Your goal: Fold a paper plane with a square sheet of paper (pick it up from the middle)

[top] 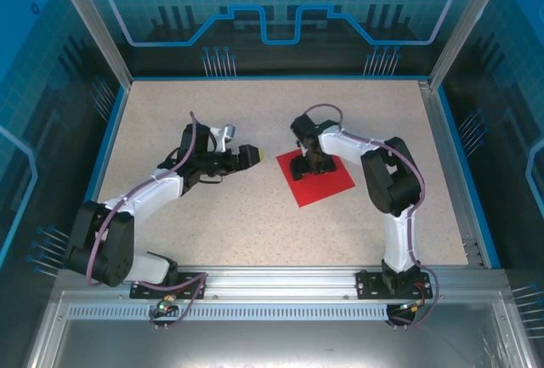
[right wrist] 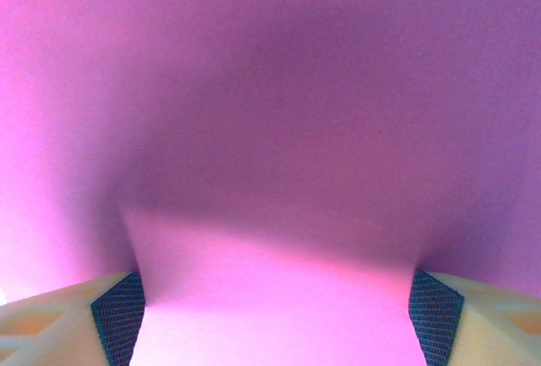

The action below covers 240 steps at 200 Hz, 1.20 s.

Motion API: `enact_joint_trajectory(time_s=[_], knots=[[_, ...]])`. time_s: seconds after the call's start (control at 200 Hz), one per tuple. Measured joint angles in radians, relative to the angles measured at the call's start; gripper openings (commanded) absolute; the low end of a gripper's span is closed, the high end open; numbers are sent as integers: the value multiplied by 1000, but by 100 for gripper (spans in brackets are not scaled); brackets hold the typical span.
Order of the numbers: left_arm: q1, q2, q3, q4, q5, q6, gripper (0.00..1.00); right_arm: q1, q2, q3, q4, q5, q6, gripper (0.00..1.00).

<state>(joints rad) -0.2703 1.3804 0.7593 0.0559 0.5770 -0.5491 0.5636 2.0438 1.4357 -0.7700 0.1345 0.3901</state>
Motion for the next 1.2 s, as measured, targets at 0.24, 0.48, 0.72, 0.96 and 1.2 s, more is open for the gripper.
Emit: enact_joint_trajectory(time_s=[0.24,0.48,0.72,0.96,1.2], knots=[[0,-56,-44,-74,-14,-1,99,183,-24,-42,53,17,185,86],[0,-132,-102,-131,-57,-1,99,254,-75,-100,74,12,333,90],[0,-166,-129,-165,-85,-2,99,258,-142,-105,-7,50,354,95],[0,-177,-142,-194,-90,-2,99,252,-132,-80,1,76,327,92],[0,-177,-142,-220,-91,-2,99,230,-59,-53,24,75,275,91]])
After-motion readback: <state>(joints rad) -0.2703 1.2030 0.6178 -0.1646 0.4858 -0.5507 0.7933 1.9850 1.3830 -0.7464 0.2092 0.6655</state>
